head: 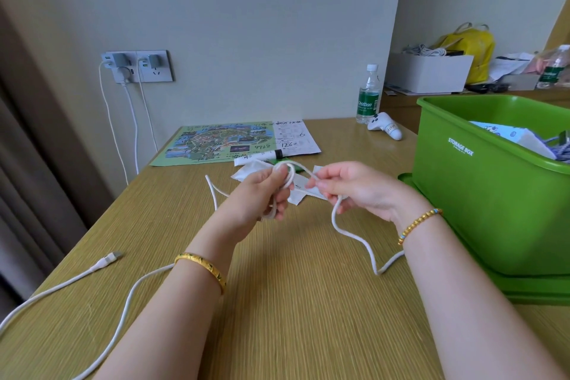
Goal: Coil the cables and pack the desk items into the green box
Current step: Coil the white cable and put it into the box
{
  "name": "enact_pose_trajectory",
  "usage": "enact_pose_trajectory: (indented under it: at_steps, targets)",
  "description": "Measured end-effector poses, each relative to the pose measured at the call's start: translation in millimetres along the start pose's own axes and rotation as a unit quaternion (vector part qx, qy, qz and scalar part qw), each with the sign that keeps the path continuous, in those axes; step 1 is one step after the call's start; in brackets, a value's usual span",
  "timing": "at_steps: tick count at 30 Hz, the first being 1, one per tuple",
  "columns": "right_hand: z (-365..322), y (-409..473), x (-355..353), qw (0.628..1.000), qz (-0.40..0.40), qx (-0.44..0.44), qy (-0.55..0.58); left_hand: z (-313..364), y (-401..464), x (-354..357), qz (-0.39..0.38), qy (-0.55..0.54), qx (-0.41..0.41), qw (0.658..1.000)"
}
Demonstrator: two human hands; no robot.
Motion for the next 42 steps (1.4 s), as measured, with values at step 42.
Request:
enact_pose_trajectory:
  at_steps: [42]
  targets:
    - [-14.1, -7.1, -4.1, 0.961, -0.067, -0.146, 0.226, -7.3, -6.0, -45.2, 0.289, 0.037, -0.093, 0.952]
Point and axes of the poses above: each hand's wrist, its own y-axis towards the middle knuckle, its own x-axis out of the palm, z = x × y, the point moved 4 cm from there along y, towards the middle knuckle, and after that the axes turned 11 degrees about -z, right-handed, at the moved point
